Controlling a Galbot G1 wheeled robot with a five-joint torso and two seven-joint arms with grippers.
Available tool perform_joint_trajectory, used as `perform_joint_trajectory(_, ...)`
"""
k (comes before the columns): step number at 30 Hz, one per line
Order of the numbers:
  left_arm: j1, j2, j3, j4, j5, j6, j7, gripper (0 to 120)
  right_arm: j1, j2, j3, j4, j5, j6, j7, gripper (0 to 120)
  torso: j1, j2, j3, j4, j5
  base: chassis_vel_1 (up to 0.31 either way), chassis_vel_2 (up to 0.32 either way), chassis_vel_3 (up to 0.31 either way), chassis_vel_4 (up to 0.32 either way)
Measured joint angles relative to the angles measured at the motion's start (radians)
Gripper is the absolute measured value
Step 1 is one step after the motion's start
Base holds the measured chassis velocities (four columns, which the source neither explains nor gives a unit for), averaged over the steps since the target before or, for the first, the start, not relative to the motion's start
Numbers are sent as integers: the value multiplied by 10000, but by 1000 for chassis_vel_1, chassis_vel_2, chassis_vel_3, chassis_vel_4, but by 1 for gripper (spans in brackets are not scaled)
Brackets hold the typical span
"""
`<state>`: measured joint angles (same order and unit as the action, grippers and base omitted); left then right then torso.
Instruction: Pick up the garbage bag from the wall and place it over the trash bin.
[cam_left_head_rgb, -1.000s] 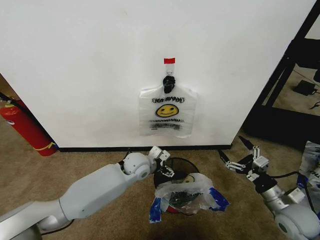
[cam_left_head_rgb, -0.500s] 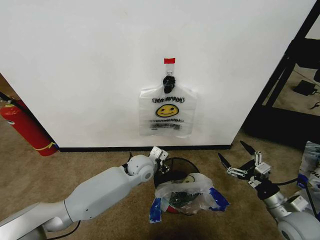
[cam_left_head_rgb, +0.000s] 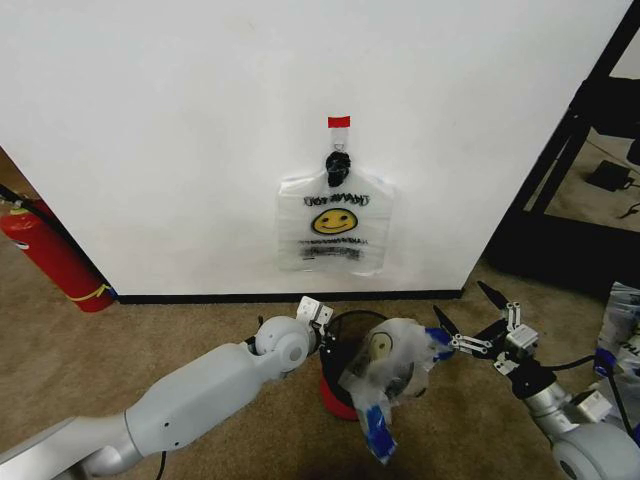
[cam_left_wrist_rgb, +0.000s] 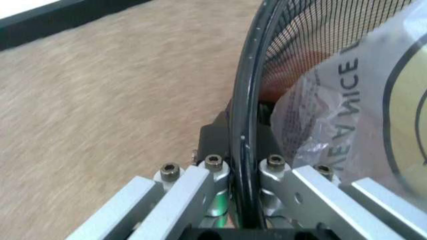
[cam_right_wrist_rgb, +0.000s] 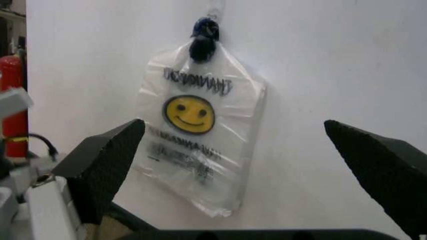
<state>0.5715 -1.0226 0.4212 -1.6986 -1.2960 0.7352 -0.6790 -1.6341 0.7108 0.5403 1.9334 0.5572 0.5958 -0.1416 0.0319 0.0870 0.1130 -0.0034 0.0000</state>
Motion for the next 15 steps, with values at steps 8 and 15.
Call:
perform_joint_trajectory(8,2308,701,-3786,-1496,-1274,-215,-1248,0,575,55,-390,-488,395,-91,-529,100,0,0,0,11,-4,0,0,0,0)
perform_joint_trajectory(15,3615,110,-4897,-2008,-1287,-1141,-1656,0,755,167,-540,-968,767,-312,-1455,100,0,2,0,-2,2,0,0,0,0)
